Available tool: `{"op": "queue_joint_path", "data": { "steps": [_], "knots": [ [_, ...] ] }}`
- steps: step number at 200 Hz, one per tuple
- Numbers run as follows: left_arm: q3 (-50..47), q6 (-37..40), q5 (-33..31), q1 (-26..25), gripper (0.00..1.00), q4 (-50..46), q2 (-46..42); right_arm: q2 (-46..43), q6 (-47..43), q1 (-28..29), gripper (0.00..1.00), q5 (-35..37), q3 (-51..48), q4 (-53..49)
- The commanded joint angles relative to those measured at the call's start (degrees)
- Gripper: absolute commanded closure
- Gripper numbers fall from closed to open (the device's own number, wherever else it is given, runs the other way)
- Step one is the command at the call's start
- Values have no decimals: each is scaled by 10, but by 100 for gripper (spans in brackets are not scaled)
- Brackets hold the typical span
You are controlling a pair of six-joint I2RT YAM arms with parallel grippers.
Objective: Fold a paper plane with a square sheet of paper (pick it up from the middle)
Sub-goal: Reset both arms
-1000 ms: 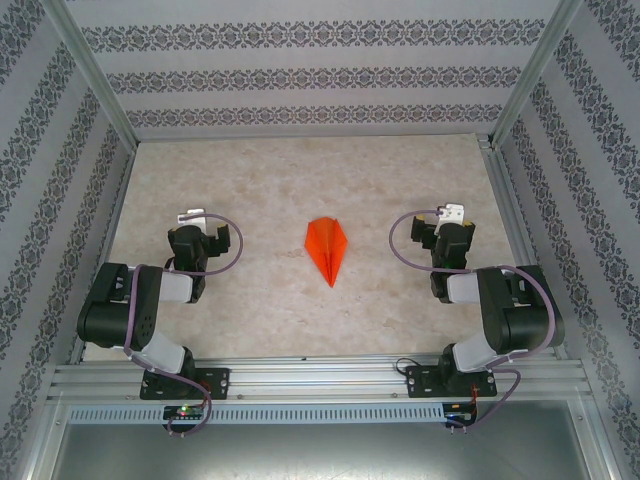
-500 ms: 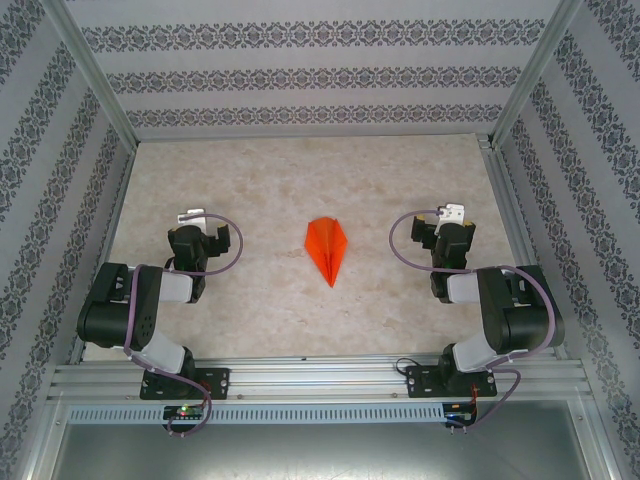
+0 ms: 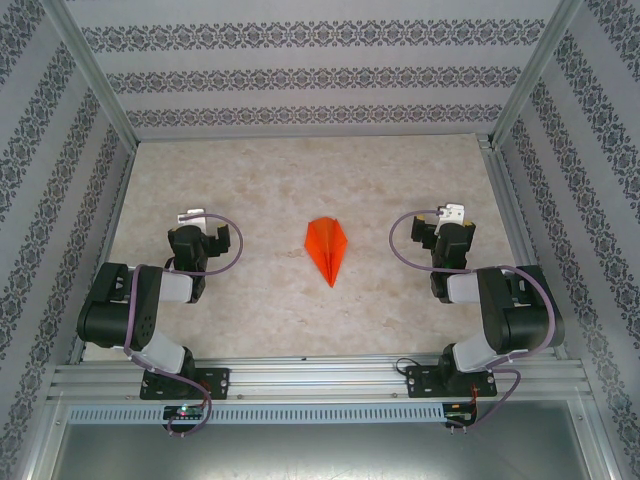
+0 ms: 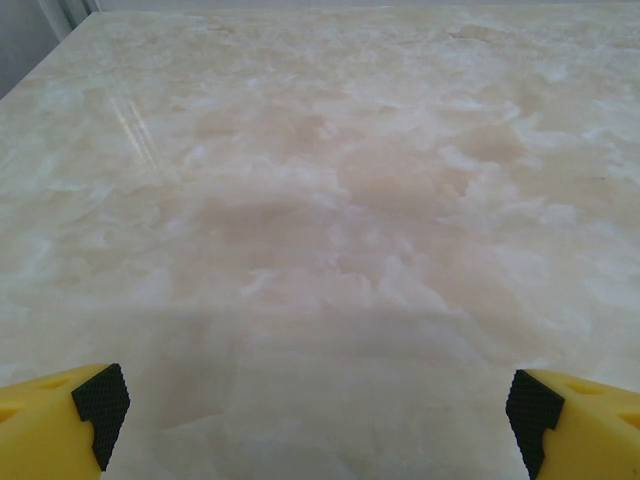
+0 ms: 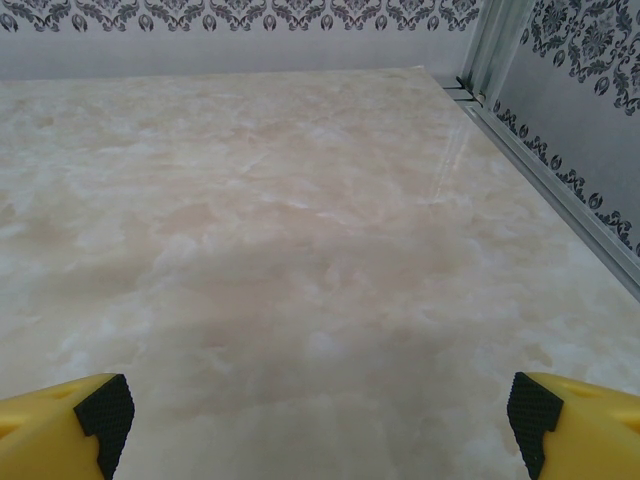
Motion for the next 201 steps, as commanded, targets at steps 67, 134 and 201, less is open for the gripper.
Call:
{"op": "queue_joint_path", "data": {
  "steps": [67, 134, 201],
  "knots": [
    [9, 10, 4, 4, 0, 16, -3, -7, 5, 8, 2, 9, 5, 11],
    [9, 9, 4, 5, 0, 16, -3, -8, -14, -13, 2, -114, 18, -14],
    [9, 10, 4, 4, 0, 16, -3, -8, -14, -12, 2, -114, 19, -16]
  ]
}}
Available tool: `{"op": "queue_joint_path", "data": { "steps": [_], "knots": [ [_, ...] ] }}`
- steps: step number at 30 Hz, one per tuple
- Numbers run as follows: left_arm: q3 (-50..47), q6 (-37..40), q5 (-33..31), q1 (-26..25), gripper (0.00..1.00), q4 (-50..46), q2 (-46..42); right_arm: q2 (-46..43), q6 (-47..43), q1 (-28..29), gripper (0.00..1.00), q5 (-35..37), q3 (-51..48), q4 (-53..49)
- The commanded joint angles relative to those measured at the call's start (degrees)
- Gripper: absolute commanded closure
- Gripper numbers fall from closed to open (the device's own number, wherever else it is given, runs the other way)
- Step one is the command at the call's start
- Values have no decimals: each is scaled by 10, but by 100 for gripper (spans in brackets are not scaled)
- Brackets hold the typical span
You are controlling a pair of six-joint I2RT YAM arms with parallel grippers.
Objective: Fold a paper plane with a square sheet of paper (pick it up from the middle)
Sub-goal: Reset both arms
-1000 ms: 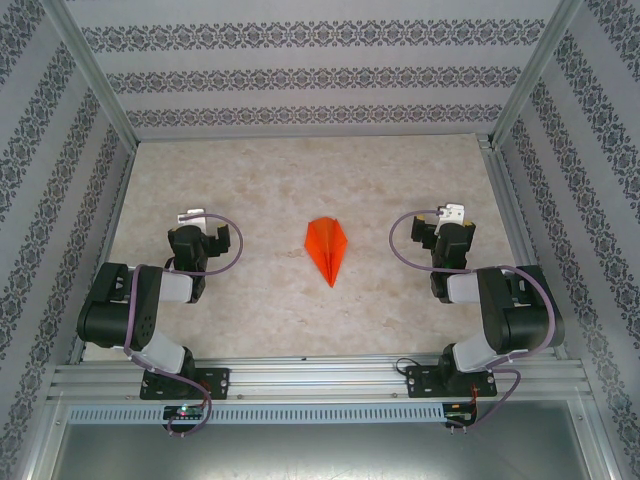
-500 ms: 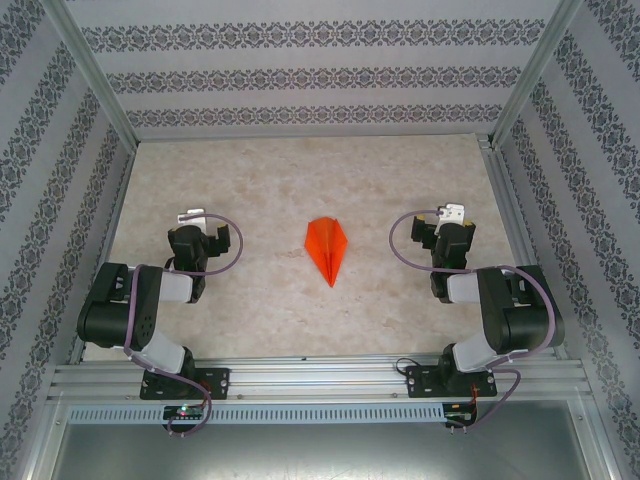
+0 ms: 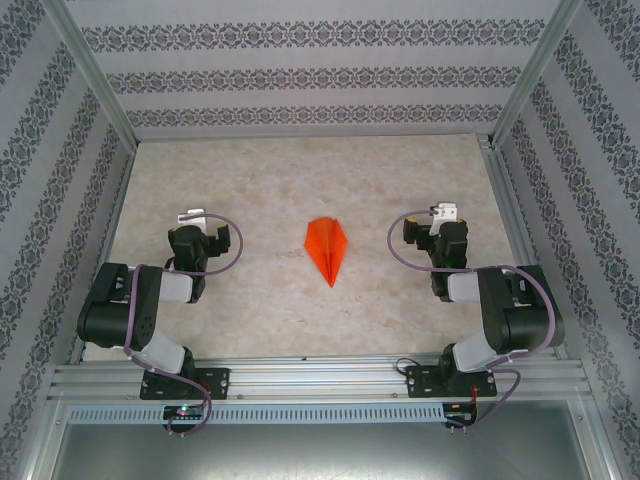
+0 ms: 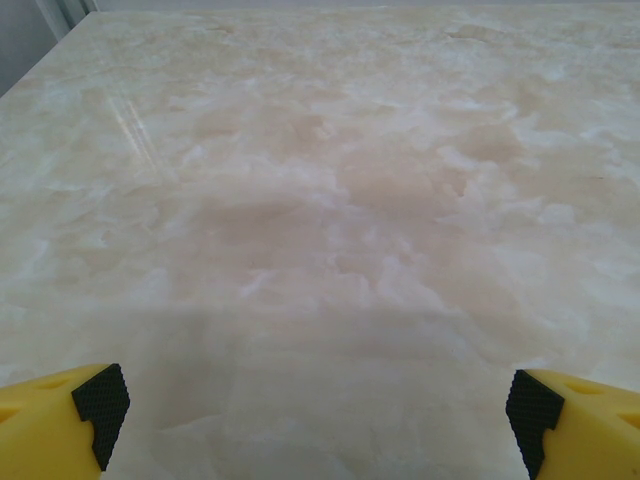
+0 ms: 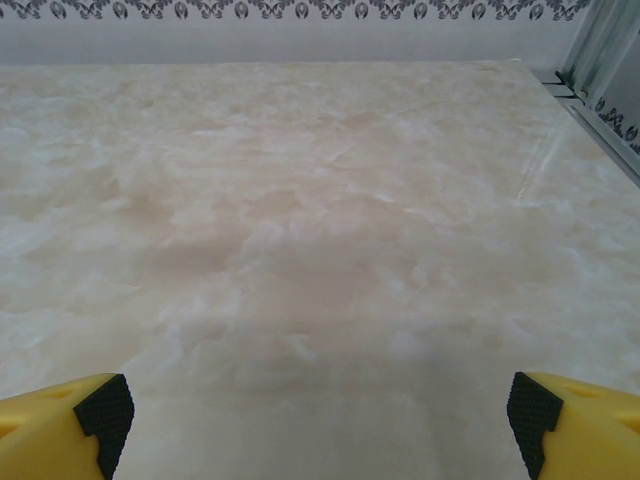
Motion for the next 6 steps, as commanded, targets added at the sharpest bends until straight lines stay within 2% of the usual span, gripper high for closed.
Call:
{"op": "queue_joint_path", "data": {
  "steps": [1, 6],
  "knots": [
    [9, 9, 2, 5, 0, 16, -2, -8, -6, -6, 2, -16, 13, -1],
    [9, 9, 3, 5, 0, 16, -2, -9, -6, -6, 2, -16, 11, 0]
  ]
}}
